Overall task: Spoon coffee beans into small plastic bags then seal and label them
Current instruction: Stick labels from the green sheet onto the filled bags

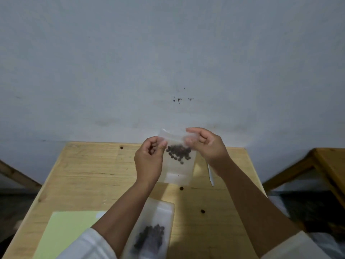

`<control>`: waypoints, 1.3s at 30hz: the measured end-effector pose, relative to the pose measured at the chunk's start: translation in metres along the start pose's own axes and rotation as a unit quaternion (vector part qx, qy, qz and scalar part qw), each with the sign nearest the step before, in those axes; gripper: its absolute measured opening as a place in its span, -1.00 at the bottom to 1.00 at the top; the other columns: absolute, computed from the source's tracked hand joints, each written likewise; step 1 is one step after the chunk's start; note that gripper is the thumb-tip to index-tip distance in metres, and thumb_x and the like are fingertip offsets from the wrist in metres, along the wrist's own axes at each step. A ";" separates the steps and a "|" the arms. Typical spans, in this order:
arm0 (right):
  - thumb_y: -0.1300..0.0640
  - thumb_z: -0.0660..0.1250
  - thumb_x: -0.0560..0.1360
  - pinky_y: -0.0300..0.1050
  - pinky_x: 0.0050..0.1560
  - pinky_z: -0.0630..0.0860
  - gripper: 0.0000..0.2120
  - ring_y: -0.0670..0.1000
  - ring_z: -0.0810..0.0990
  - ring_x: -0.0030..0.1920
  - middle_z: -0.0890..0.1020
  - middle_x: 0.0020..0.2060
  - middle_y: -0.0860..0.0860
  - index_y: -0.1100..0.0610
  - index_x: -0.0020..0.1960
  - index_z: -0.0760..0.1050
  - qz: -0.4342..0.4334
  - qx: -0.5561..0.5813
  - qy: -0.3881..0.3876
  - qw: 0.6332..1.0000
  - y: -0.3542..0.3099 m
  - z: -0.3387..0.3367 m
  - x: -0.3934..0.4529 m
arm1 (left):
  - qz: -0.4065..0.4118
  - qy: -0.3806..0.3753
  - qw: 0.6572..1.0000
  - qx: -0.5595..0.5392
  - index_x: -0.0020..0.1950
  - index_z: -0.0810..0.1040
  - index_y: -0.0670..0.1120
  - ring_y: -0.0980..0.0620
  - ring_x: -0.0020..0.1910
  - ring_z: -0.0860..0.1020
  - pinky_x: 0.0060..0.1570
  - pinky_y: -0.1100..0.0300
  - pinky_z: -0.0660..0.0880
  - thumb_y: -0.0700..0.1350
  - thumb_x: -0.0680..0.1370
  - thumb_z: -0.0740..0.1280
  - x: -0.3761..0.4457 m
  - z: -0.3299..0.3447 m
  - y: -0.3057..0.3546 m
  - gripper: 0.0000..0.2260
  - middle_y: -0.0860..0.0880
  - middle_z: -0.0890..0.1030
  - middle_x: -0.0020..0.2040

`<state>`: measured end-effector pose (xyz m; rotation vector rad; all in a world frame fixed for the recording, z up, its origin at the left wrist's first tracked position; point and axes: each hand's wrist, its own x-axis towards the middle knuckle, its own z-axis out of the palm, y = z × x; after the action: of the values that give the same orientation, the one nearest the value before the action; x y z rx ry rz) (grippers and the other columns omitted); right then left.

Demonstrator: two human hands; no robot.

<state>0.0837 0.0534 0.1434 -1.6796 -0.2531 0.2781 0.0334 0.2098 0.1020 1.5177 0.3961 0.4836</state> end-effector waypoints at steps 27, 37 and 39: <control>0.35 0.43 0.39 -0.21 -0.14 0.52 -0.85 0.00 0.54 -0.27 0.57 -0.31 0.14 0.15 -0.24 0.53 -0.057 -0.001 0.083 0.995 -0.016 0.017 -0.004 | 0.081 -0.142 0.985 0.061 -0.12 0.63 0.10 0.06 -0.27 0.54 -0.23 0.28 0.44 -0.19 0.50 0.39 0.023 -0.037 0.033 -0.83 -0.15 0.61 -0.25; 0.28 0.47 0.38 -0.25 -0.36 0.53 -0.91 -0.10 0.40 -0.44 0.39 -0.43 0.10 0.21 -0.23 0.56 -0.033 -0.027 0.049 0.998 -0.019 0.026 -0.009 | 0.075 -0.173 0.977 0.099 -0.15 0.63 0.05 0.10 -0.43 0.32 -0.36 0.27 0.33 -0.14 0.46 0.44 0.019 -0.035 0.032 -0.92 0.12 0.47 -0.45; 0.29 0.46 0.38 -0.36 -0.42 0.45 -0.91 -0.20 0.33 -0.52 0.37 -0.49 -0.03 0.24 -0.23 0.55 -0.035 -0.029 0.057 0.997 -0.020 0.028 -0.010 | 0.079 -0.161 0.979 0.099 -0.17 0.62 0.04 0.15 -0.45 0.32 -0.37 0.32 0.33 -0.15 0.46 0.44 0.016 -0.034 0.032 -0.91 0.13 0.51 -0.43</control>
<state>0.0651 0.0790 0.1605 -1.7346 -0.2359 0.1218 0.0268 0.2468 0.1338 1.7964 0.0719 0.3200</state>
